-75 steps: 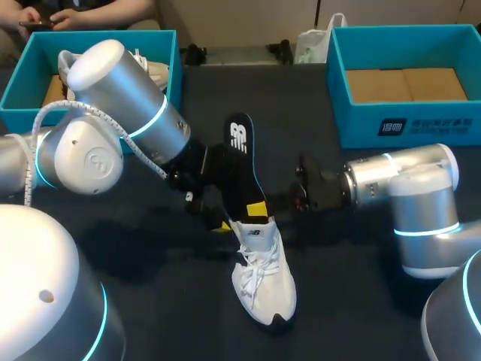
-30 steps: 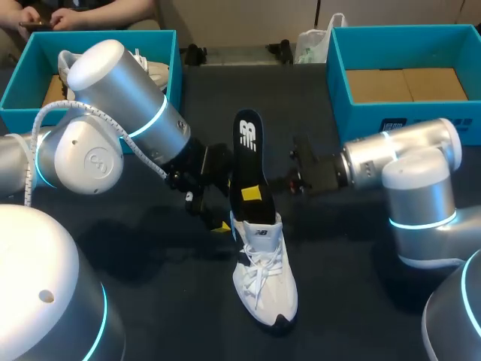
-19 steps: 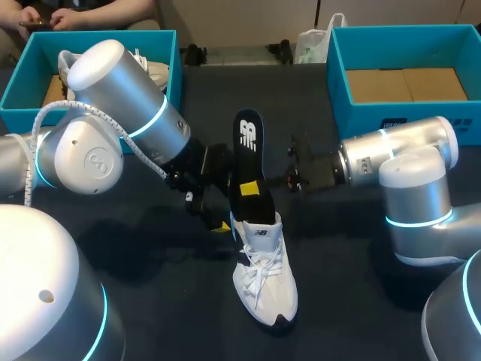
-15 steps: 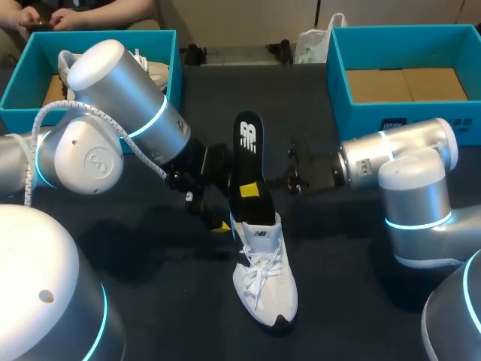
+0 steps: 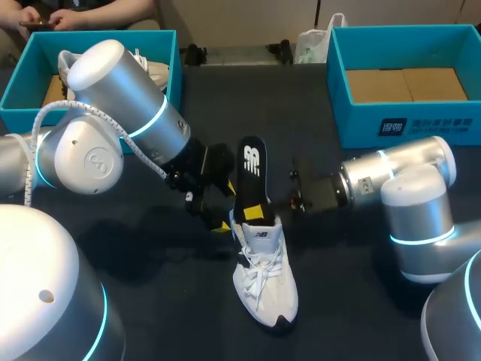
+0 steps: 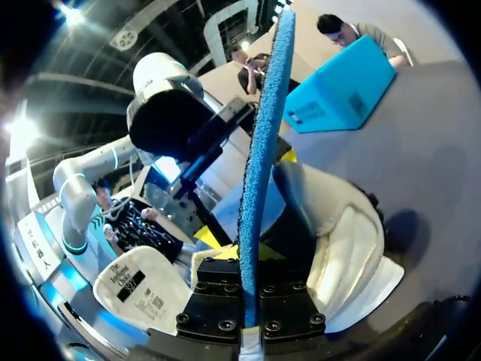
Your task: Take the shoe out of the shoebox, open the shoe tongue, remove and reinsert the insole, then place the shoe into the shoebox
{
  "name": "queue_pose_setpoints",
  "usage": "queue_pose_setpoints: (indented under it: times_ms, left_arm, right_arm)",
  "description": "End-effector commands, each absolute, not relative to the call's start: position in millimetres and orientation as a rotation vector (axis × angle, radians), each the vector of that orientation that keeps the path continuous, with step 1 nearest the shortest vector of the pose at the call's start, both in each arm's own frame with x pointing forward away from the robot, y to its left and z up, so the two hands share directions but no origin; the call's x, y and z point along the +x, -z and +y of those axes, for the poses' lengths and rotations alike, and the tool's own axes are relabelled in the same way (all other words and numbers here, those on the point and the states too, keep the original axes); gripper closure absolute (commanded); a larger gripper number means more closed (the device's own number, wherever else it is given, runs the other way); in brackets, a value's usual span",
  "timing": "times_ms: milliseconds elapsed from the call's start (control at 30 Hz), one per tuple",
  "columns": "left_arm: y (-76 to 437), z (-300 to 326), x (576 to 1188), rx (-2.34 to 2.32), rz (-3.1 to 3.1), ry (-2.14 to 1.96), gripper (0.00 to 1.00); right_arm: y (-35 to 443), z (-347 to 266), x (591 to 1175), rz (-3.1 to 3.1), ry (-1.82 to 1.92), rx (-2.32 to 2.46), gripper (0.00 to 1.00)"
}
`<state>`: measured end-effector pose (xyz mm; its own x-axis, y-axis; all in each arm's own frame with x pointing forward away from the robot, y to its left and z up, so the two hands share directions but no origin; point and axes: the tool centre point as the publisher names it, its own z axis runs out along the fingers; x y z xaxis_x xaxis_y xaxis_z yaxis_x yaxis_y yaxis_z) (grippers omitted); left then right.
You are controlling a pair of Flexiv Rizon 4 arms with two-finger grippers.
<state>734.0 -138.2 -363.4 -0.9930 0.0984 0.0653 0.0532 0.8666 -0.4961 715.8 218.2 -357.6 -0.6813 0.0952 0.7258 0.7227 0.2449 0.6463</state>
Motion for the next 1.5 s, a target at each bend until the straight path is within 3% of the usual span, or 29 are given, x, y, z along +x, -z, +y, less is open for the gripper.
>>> queue_pose_setpoints:
  times_ms: [33,233,333,367,733,1200,1300,1333,1367,1500]
  left_arm:
    - [364.2,-138.5,733.6,-0.121,-2.95,-0.78,0.0]
    - [364.2,-138.5,733.6,-0.121,-2.95,-0.78,0.0]
    - [364.2,-138.5,733.6,-0.121,-2.95,-0.78,0.0]
    - [364.2,-138.5,733.6,-0.121,-2.95,-0.78,0.0]
    - [364.2,-138.5,733.6,-0.121,-2.95,-0.78,0.0]
    - [364.2,-138.5,733.6,-0.121,-2.95,-0.78,0.0]
    - [364.2,-138.5,733.6,-0.121,-2.95,-0.78,0.0]
    - [364.2,-138.5,733.6,-0.121,-2.95,-0.78,0.0]
    - [364.2,-138.5,733.6,-0.121,-2.95,-0.78,0.0]
    - [364.2,-138.5,733.6,-0.121,-2.95,-0.78,0.0]
  right_arm:
    - [366.9,219.9,706.3,-1.961,1.452,-0.753,1.0]
    - [364.0,220.5,701.6,-1.957,1.465,-0.745,0.98]
    - [358.1,221.9,704.4,-1.974,1.48,-0.724,0.62]
    - [355.8,222.6,705.3,-1.982,1.484,-0.713,0.59]
    - [335.5,225.4,714.0,-2.011,1.553,-0.68,0.54]
    - [323.5,223.1,735.9,-1.942,1.686,-0.743,0.62]
    - [321.9,223.9,740.2,-1.935,1.69,-0.756,0.75]
    - [321.4,224.1,741.4,-1.933,1.692,-0.759,0.82]
    - [321.0,224.1,742.5,-1.93,1.694,-0.769,0.96]
    - [321.9,224.1,744.3,-1.929,1.675,-0.773,1.0]
